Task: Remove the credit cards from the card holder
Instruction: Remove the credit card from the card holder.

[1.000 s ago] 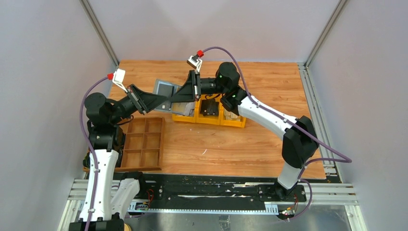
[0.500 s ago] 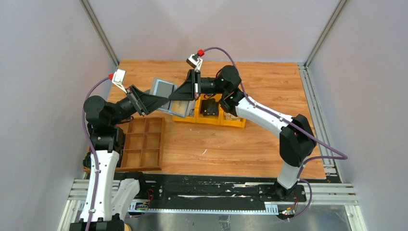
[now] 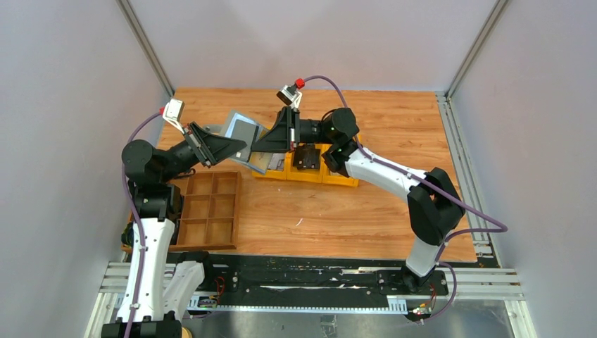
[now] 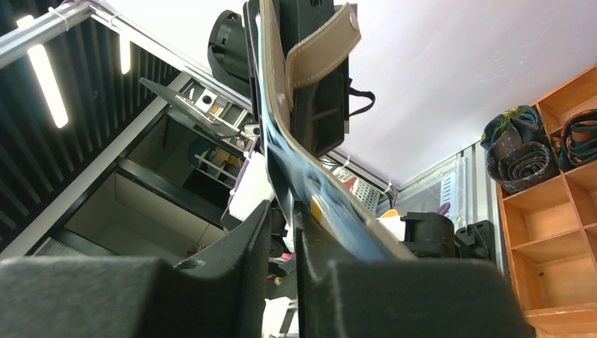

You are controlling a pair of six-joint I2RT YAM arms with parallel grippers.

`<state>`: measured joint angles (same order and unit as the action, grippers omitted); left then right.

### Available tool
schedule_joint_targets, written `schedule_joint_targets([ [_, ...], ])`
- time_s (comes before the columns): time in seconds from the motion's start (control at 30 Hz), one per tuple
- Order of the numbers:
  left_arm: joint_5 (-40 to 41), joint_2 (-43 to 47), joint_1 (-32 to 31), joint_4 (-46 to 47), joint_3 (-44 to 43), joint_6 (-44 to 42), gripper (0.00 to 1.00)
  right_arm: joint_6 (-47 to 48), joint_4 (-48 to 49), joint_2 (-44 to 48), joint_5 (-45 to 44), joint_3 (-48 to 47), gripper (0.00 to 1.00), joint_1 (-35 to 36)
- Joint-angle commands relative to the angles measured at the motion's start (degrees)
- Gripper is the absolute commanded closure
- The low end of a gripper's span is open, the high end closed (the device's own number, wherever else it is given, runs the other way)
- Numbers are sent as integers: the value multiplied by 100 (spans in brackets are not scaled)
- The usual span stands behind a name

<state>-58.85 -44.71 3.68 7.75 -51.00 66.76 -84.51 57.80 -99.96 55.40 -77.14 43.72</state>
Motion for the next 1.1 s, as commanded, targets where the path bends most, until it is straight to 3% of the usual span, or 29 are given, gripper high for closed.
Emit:
schedule_joint_targets([
  [0.0,-47,78,-1,469,-252,188,92,-513,930,146,-203,289,73,5],
  [0.3,-155,149,-6,470,-200,21,91,-343,290,81,-567,5,70,13],
  [0.43,-195,197,-8,464,-221,-71,90,-517,402,-70,-618,-97,85,10],
  [0.6,-180,289,-3,253,-192,-267,84,-682,954,-32,-643,-36,87,10],
  [0.77,260,297,1,-998,-334,-1245,85,-600,807,67,-601,127,87,13],
  [0.83,295,305,1,-948,-284,-1171,84,-588,760,49,-607,180,94,11],
  [0.9,258,304,-4,-834,-270,-1043,80,-622,813,39,-632,251,100,13],
  [1.07,226,282,0,-251,-243,-507,67,-637,891,56,-592,320,100,21],
])
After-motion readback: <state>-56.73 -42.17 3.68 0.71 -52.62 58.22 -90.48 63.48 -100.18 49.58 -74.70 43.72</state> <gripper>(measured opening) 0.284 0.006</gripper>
